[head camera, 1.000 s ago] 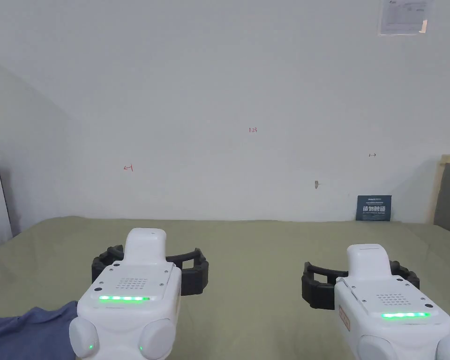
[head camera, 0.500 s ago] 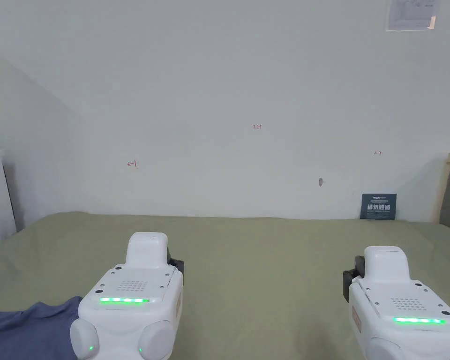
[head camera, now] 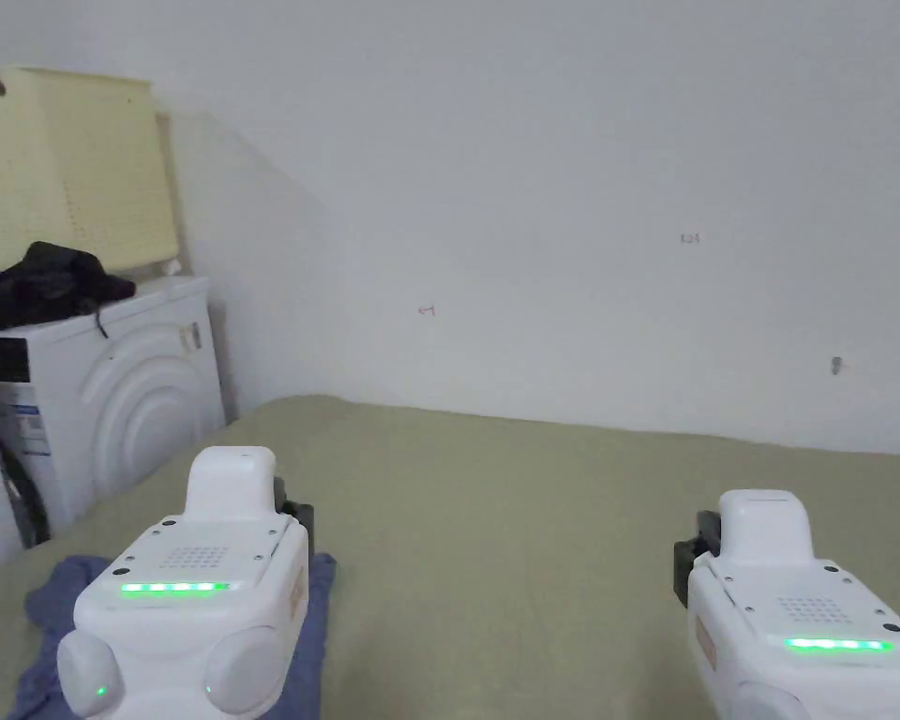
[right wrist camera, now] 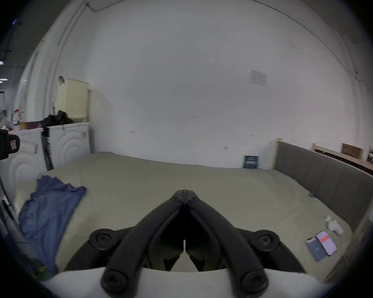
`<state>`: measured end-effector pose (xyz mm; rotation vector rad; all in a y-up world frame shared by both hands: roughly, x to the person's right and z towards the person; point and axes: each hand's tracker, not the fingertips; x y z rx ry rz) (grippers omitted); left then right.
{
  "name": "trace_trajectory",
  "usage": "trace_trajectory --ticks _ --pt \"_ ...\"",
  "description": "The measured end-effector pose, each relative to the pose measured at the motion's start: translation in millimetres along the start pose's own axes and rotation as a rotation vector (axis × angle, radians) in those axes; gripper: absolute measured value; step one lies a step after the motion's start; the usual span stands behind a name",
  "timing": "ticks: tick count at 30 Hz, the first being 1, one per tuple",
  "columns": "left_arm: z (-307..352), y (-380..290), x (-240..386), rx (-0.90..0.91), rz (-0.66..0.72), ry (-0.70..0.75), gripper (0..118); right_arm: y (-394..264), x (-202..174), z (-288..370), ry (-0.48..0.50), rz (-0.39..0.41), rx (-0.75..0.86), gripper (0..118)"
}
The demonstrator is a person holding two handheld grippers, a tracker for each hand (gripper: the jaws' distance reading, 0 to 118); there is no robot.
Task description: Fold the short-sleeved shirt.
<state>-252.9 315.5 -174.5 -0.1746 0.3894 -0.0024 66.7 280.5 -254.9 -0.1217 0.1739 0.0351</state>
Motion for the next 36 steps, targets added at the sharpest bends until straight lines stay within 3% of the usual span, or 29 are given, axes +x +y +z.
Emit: trace_trajectory --ticks 9,14,22,29,36 --pt "39 -8 -122 -0.026 0.039 0.278 0 2 -111 -23 0.312 0.024 0.001 0" --pt "51 -16 -155 -0.053 0.066 0.348 0 -6 -146 -29 0.377 0.044 -0.011 0" --pt "33 -23 -164 -0.096 0.049 0.341 0 -15 -169 -38 0.425 0.049 -0.054 0" --pt "-49 -42 -158 -0.241 0.032 0.225 0 -38 -174 -55 0.420 0.072 -0.086 0" --pt "-193 -112 -141 -0.484 0.054 0.131 0 -80 -180 -97 0.412 0.079 -0.174 0"
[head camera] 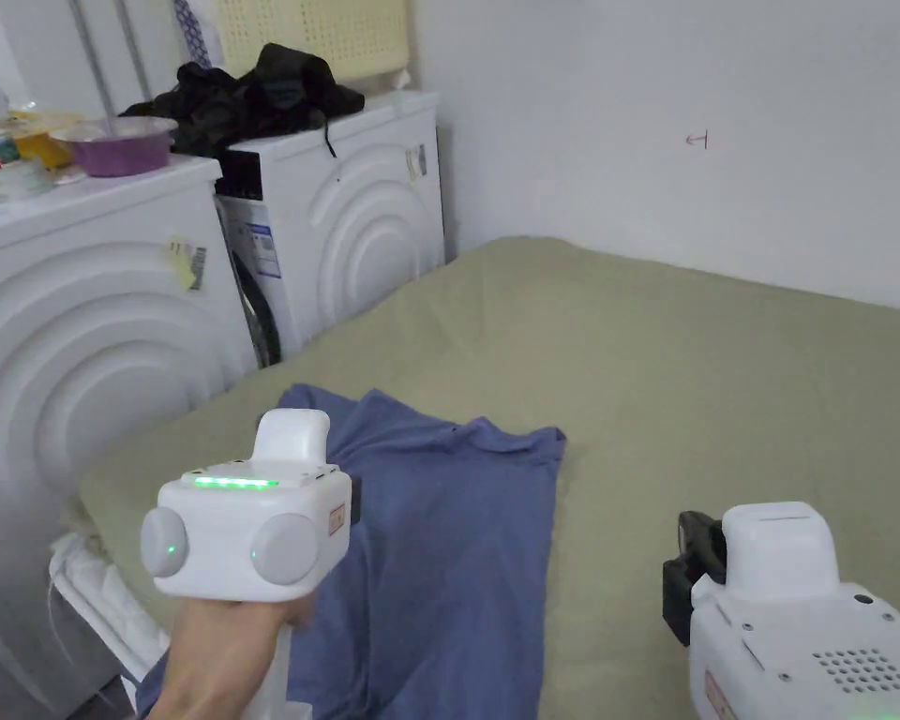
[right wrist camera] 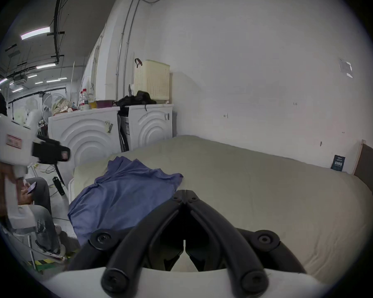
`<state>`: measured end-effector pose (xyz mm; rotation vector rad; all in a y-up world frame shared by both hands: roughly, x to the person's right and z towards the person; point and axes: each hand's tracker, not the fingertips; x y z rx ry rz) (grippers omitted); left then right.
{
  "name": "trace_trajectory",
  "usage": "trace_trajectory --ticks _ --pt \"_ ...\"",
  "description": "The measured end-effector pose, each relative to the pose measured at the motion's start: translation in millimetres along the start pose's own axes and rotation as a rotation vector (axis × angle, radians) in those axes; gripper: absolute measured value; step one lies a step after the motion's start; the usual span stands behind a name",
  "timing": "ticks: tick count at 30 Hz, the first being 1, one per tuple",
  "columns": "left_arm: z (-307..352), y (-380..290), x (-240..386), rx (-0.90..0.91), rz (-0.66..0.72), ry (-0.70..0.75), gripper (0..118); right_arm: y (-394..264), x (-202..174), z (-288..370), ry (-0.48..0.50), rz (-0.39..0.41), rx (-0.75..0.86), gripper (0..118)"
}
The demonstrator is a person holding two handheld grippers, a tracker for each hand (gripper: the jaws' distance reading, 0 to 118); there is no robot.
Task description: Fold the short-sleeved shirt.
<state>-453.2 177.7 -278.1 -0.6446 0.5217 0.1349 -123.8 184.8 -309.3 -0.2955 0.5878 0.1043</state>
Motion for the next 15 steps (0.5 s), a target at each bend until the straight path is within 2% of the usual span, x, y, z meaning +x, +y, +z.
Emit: trace_trajectory --ticks 6,7,8,9,10,13,14,15 --pt "-116 -11 15 -0.244 0.011 -0.055 0 -25 9 -38 -0.004 -0.032 -0.074 0" --pt "-126 -12 17 -0.258 0.013 -0.052 7 -29 10 -41 0.000 -0.034 -0.081 0" --pt "-132 -12 19 -0.251 0.003 -0.047 27 -33 11 -43 0.000 -0.033 -0.086 0" --pt "-139 -13 20 -0.259 -0.012 -0.062 83 -37 11 -46 -0.003 -0.029 -0.097 0" --pt "-141 -14 22 -0.285 -0.031 -0.095 118 -41 13 -49 -0.004 -0.025 -0.109 0" --pt "-158 -20 29 -0.434 -0.036 -0.196 113 -52 17 -50 -0.004 -0.033 -0.139 0" --pt "-154 -21 33 -0.380 -0.020 -0.201 113 -54 18 -49 -0.004 -0.037 -0.147 0" --pt "-155 -27 41 -0.421 -0.052 -0.158 113 -56 20 -47 -0.004 -0.038 -0.152 0"
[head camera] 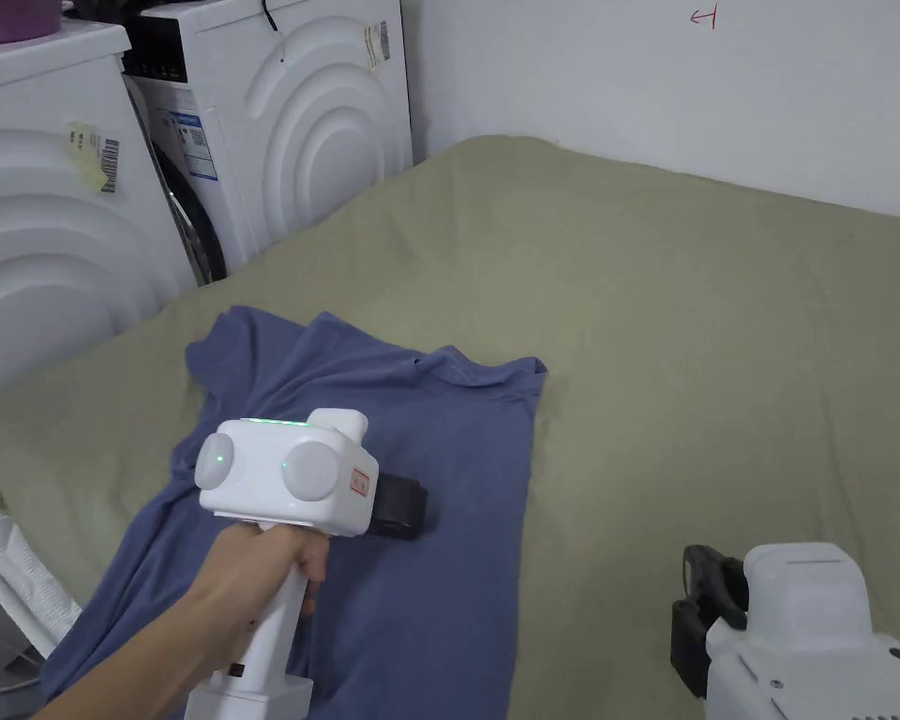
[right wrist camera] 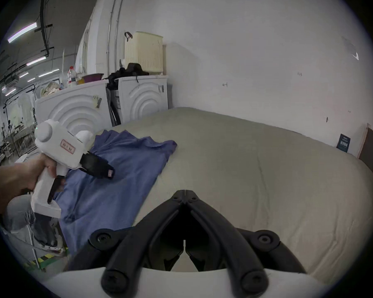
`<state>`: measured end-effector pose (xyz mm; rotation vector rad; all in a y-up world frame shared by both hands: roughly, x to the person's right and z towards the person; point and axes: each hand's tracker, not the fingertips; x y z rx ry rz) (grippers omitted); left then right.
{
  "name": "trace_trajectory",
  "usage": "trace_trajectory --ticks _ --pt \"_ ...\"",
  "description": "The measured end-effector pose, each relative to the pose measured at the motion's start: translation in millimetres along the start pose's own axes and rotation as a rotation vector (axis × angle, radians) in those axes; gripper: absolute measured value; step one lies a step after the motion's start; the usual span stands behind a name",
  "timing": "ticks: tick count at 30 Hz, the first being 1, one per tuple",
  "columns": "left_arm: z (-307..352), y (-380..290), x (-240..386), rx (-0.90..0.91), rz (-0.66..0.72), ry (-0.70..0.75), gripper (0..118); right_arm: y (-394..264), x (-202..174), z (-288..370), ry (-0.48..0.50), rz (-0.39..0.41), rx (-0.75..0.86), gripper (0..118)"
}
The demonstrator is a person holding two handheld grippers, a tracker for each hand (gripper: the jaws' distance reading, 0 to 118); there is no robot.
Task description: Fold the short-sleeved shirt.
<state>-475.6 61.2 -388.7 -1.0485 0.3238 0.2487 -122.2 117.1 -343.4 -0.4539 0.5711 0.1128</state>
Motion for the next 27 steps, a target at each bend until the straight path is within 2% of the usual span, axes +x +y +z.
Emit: trace_trajectory --ticks 2,5,6,8,9,13,14,17,20,24,27 --pt "-13 -8 13 -0.015 -0.030 0.076 112 -4 3 6 -0.005 0.005 -0.010 0" --pt "-11 -6 8 -0.003 -0.029 0.094 93 -10 11 22 -0.017 0.004 -0.025 0" --pt "-8 -6 9 -0.006 -0.032 0.099 93 -13 16 29 -0.026 0.005 -0.031 0" --pt "0 -3 15 0.021 -0.043 0.109 44 -15 27 44 -0.039 -0.001 -0.038 0" --pt "8 -2 20 0.050 -0.047 0.137 9 -16 32 52 -0.048 -0.005 -0.040 0" --pt "31 -4 39 0.057 -0.085 0.200 9 -11 62 88 -0.085 -0.017 -0.018 0" --pt "43 -4 45 0.089 -0.095 0.213 9 -9 69 99 -0.122 -0.018 0.001 0" --pt "82 7 65 0.158 -0.088 0.108 9 -1 94 130 -0.168 -0.032 0.037 0" --pt "124 18 109 0.222 -0.161 0.051 9 6 116 166 -0.209 -0.050 0.070 0" --pt "193 8 204 0.335 -0.292 -0.067 9 1 144 219 -0.309 -0.048 0.102 0" --pt "228 -2 276 0.378 -0.397 -0.184 9 -6 166 254 -0.375 -0.083 0.108 0"
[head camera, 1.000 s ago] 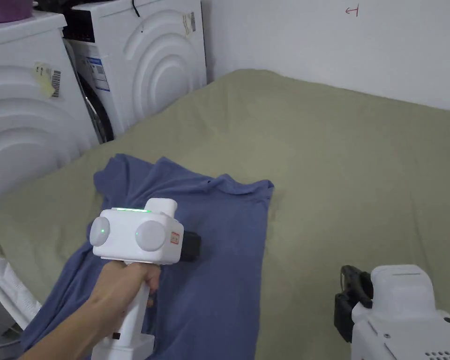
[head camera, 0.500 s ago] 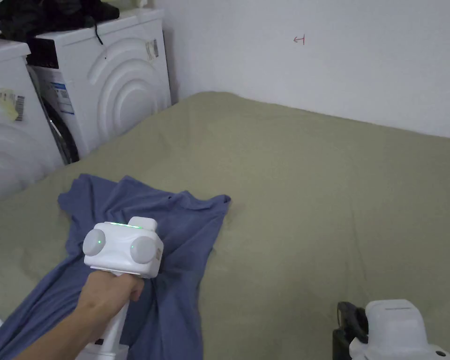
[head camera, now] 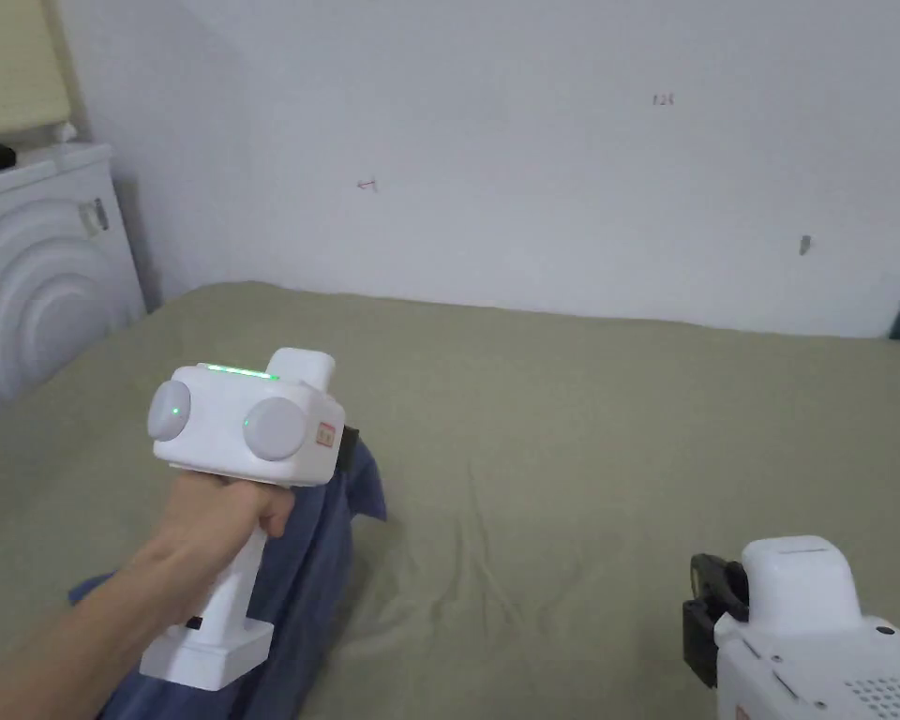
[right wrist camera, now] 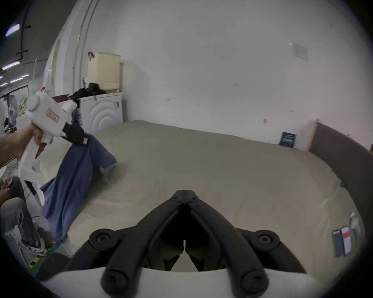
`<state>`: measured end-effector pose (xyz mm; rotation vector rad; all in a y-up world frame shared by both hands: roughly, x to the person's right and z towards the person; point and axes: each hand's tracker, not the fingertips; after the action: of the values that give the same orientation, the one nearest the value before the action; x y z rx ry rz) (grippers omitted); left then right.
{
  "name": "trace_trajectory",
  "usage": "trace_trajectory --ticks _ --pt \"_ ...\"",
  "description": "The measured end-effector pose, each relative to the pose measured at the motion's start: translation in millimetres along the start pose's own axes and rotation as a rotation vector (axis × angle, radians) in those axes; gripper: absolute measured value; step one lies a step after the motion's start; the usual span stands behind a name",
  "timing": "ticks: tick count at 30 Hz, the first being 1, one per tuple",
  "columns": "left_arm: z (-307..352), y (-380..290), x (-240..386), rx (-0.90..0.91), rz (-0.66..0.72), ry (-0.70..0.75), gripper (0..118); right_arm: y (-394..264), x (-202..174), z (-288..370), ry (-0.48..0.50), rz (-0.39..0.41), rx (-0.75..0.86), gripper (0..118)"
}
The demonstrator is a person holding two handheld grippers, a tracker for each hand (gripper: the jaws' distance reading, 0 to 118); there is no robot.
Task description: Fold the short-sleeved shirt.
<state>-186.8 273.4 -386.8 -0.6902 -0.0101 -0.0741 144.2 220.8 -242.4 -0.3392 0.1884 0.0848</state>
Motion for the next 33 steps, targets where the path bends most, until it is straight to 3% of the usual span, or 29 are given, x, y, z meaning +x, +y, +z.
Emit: trace_trajectory --ticks 7,12,18,24,25,26,27,28,32,33 --pt "18 26 179 0.046 -0.152 -0.335 9 -4 63 45 -0.154 -0.029 0.013 0" --pt "-15 9 269 -0.030 -0.213 -0.497 9 -14 97 58 -0.228 -0.074 0.004 0" --pt "-88 -54 328 -0.227 -0.282 -0.488 9 -39 125 49 -0.278 -0.114 -0.053 0" --pt "-132 -94 329 -0.325 -0.279 -0.453 10 -62 141 29 -0.290 -0.157 -0.112 0" --pt "-135 -96 326 -0.322 -0.270 -0.449 22 -64 141 27 -0.286 -0.162 -0.116 0" --pt "-137 -97 322 -0.319 -0.250 -0.451 56 -65 141 24 -0.283 -0.164 -0.122 0" --pt "-139 -96 316 -0.315 -0.219 -0.469 109 -68 141 22 -0.281 -0.164 -0.125 0" --pt "-136 -97 311 -0.296 -0.197 -0.503 118 -69 140 20 -0.280 -0.162 -0.129 0" --pt "-105 -94 266 -0.173 -0.156 -0.437 95 -73 137 18 -0.272 -0.161 -0.138 0" --pt "-94 -93 249 -0.159 -0.137 -0.427 71 -72 135 19 -0.271 -0.161 -0.136 0"
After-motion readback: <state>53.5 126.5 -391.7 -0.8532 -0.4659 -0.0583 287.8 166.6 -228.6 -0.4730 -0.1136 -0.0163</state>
